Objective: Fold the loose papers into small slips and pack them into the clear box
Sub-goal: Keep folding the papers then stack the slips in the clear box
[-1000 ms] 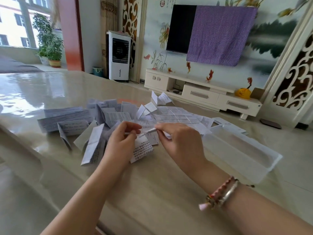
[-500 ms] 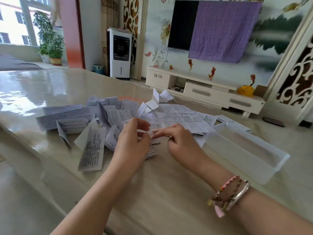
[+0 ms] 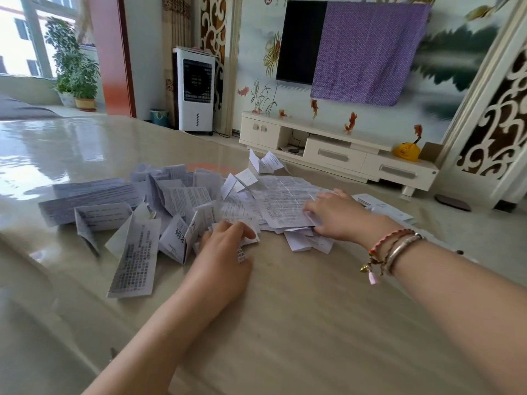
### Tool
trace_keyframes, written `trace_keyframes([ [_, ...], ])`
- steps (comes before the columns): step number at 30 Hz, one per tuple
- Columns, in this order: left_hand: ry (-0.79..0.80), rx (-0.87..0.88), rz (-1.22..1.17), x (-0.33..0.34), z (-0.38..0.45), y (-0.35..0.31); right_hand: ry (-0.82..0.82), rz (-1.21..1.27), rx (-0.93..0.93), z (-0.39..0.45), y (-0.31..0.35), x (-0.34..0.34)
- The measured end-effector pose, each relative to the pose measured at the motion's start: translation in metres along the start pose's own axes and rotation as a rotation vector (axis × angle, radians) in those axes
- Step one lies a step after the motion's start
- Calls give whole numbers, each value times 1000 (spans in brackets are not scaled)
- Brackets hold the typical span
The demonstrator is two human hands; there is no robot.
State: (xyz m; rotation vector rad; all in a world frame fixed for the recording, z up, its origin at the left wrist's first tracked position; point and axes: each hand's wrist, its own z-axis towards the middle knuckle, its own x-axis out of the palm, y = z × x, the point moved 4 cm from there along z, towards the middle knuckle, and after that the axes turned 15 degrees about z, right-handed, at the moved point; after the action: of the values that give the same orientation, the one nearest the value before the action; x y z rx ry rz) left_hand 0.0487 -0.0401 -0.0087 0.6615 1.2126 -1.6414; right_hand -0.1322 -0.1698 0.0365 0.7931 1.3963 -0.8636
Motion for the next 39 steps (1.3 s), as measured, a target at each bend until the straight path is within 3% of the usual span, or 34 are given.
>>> trace_keyframes([
  [7,4,-1,47,2,4,-1,-92,204,10,5,-7,-8],
  [12,-8,11,20,1,6,-2,-596,316,-103,-15,2,-37],
  [15,-25,14,-18,0,4,-2,-756,275,-190,-37,12,-49],
  [17,-51,-3,-73,-1,2,-3,-759,233,-231,-52,18,-50],
  [22,-55,-36,-142,1,-5,-3,-582,92,-259,-62,26,-20],
  [27,-43,-13,-132,1,-10,-4,-478,147,-61,-47,19,-9],
  [31,-57,-3,-154,1,-11,1,-391,331,59,-38,15,-18],
  [35,-49,-3,-162,1,-9,3,-573,383,-35,-40,9,-30],
  [39,-60,-33,-222,-1,-9,0,-771,274,-307,-63,14,-40],
])
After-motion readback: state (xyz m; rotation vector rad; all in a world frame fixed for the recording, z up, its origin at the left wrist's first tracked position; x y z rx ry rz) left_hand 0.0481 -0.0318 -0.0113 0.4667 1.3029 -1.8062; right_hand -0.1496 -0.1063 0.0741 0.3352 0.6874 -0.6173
